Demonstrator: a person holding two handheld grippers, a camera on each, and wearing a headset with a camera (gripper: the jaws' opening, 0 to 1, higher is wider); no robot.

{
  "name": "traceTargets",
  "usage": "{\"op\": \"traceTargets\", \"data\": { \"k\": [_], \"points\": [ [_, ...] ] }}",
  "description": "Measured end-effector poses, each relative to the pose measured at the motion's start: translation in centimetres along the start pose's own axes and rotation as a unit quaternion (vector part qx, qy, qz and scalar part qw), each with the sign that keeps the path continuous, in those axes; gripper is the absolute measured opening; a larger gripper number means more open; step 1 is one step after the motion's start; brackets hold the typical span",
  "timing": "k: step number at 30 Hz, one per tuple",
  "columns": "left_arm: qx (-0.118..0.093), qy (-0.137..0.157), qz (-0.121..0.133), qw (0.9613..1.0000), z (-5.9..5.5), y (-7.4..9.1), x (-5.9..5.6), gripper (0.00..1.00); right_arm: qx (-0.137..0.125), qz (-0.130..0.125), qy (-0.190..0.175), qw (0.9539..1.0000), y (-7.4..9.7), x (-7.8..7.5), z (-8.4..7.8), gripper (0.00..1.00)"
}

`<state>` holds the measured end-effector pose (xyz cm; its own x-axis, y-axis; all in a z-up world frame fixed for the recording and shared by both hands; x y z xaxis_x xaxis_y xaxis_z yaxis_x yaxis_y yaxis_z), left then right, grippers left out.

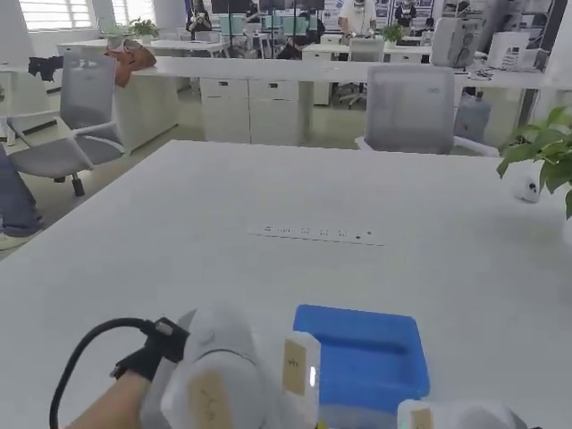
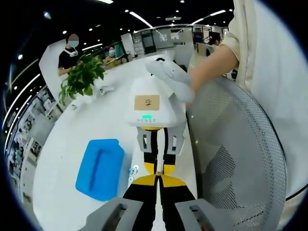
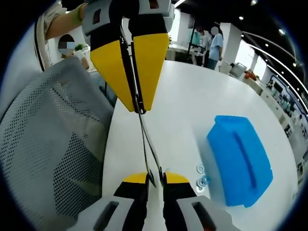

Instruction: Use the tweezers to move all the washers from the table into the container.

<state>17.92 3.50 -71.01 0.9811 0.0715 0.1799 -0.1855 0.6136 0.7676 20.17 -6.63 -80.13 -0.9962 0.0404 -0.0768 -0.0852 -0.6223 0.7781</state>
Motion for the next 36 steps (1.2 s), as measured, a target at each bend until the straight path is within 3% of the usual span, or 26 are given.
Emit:
{"op": "traceTargets", "data": {
  "k": [9,17,20,23,31,36],
  "points": [
    [0.016,-0.001,0.000,0.9999,-0.4,0.0,1.2,0.00,-0.042,-0.005,-0.040,0.9983,-0.6,-1.0,0.5,0.08],
    [0.007,0.007,-0.013,0.9999,-0.2,-0.3,1.8,0.00,-0.043,-0.004,-0.048,0.9980,-0.8,-0.8,0.6,0.10],
    [0.008,-0.011,-0.025,0.9996,-0.1,-0.3,1.7,0.00,-0.056,-0.010,-0.044,0.9974,-0.6,-0.6,1.3,0.12],
    [0.011,-0.043,-0.039,0.9983,0.0,-0.2,1.5,0.00,-0.065,-0.017,-0.035,0.9972,-0.4,-0.4,1.8,0.07],
    [0.000,-0.056,-0.043,0.9975,0.2,0.0,1.4,0.00,-0.064,-0.037,-0.035,0.9966,0.0,0.0,1.6,0.07],
    [0.014,-0.063,-0.040,0.9971,0.1,-0.5,1.8,0.00,-0.058,-0.040,-0.036,0.9969,-0.2,-0.3,1.2,0.07]
  ]
}}
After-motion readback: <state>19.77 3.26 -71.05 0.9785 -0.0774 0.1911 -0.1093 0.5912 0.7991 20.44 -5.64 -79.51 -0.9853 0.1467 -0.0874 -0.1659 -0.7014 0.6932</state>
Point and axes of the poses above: the centre of the closed fingertips' face, and the gripper's own axes: y roughly backward along the fingers, x roughly to its left, z roughly out of its top, the point moved 8 cm from there along y, roughly backward along the fingers, and after that the axes turned 2 degrees about x, right-handed, at the moved point
